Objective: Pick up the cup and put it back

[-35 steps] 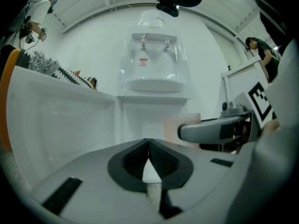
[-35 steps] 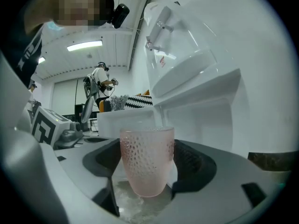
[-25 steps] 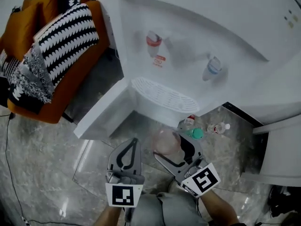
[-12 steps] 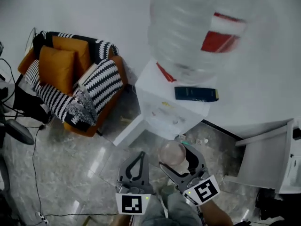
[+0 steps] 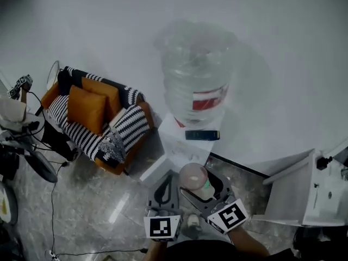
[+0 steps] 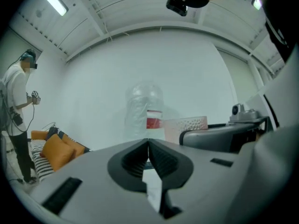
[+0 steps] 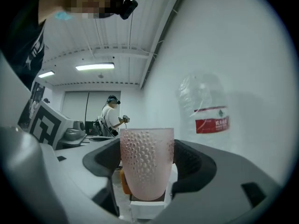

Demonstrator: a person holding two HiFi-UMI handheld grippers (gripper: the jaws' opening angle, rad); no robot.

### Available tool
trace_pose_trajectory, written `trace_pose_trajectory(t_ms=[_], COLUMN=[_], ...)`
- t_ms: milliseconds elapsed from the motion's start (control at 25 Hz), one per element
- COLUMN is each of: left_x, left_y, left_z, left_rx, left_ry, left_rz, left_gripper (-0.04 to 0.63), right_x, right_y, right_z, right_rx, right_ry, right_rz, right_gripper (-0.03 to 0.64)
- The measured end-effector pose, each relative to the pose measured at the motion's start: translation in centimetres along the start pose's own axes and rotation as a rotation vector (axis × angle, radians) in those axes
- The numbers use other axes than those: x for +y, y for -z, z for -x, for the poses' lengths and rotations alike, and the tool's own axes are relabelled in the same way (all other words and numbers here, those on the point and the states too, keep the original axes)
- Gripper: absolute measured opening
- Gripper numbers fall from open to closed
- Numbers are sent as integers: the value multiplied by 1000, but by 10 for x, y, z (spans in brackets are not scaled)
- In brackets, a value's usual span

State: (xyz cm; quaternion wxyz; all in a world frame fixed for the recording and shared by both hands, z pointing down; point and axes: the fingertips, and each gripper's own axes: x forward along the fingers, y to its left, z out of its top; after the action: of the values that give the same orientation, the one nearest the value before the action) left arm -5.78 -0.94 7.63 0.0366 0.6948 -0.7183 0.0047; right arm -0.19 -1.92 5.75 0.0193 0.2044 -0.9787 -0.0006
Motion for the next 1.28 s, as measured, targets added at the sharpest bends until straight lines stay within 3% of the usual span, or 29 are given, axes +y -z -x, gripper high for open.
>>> trace_pose_trajectory(t_ms=[560,760,1280], left_x=[-21,-21,-25], left_y=[-23,-21,-24], left_z=[12,9,-10], left_rx=[-41,-5,-5], left_ry=[-9,-25,3], left_rz=[-5,-6,-30], left_gripper=[12,12,12], right_x=[-7,-12,-28], right_y=[-19,-18,-17], right_z=[33,33,28], right_rx=[-30,-25,-38], right_ry=[0,1,1], right_rz=[-34,-33,-56], right_gripper=[359,359,359])
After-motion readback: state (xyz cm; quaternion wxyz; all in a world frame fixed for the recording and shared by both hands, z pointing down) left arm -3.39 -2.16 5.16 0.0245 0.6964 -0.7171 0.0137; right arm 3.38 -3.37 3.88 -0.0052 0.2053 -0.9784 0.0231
